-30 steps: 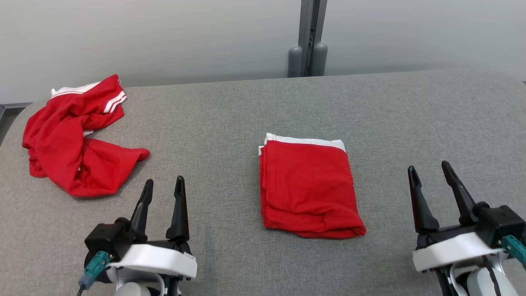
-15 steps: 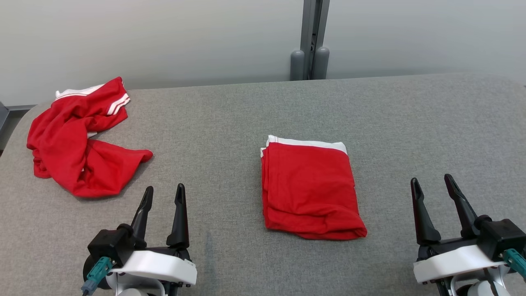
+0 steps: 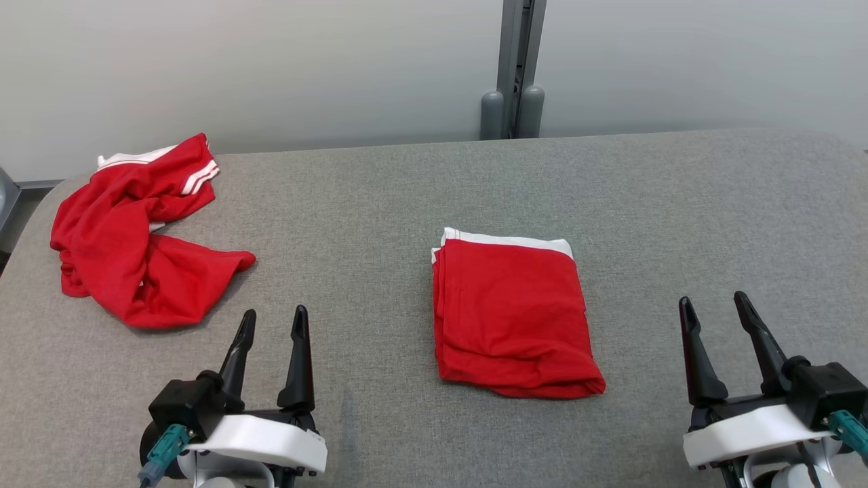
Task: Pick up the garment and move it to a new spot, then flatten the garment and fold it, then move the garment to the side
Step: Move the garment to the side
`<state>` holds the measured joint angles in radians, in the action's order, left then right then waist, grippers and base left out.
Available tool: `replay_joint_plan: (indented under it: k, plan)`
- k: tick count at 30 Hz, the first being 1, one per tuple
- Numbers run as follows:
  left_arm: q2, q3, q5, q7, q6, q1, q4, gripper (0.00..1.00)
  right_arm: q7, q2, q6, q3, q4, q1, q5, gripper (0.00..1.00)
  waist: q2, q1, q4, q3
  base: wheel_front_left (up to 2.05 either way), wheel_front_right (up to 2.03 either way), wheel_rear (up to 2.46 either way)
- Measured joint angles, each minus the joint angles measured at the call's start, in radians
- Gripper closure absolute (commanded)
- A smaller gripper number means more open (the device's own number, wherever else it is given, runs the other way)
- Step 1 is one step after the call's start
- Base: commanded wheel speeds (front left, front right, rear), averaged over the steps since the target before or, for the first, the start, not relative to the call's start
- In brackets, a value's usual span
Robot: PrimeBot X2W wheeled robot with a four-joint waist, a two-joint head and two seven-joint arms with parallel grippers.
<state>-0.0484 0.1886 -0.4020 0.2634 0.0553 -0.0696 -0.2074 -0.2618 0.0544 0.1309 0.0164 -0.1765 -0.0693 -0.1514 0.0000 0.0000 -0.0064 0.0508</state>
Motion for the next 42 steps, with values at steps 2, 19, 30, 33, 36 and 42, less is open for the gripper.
replay_joint_plan:
  k: [2,19,30,33,36,42]
  plan:
    - [0.0,0.004,0.0,0.0,0.0,0.001,-0.006,0.0,0.001,0.0,0.0,-0.006,-0.012,-0.009,0.003,0.0,0.0,0.0,0.0,-0.002,0.0,0.0,0.0]
    - [0.0,0.026,-0.017,0.0,0.007,-0.013,-0.038,0.0,0.396,0.212,0.0,0.109,-0.21,-0.253,-0.167,0.0,0.0,0.0,0.081,0.044,0.0,0.0,0.0]
    - [0.0,0.029,-0.021,0.0,0.013,-0.045,-0.029,0.0,0.628,0.306,0.0,0.31,-0.325,-0.385,-0.491,0.0,0.0,0.0,0.16,0.132,0.0,0.0,0.0]
    - [0.0,0.027,-0.021,0.0,0.013,-0.061,-0.026,0.0,0.667,0.321,0.0,0.346,-0.345,-0.402,-0.558,0.0,0.0,0.0,0.178,0.154,0.0,0.0,0.0]
    - [0.0,0.025,-0.022,0.0,0.013,-0.063,-0.024,0.0,0.689,0.332,0.0,0.372,-0.358,-0.413,-0.613,0.0,0.0,0.0,0.19,0.17,0.0,0.0,0.0]
    - [0.0,0.024,-0.022,0.0,0.016,-0.064,-0.018,0.0,0.693,0.35,0.0,0.422,-0.36,-0.438,-0.69,0.97,0.0,0.0,0.197,0.186,0.0,0.0,0.0]
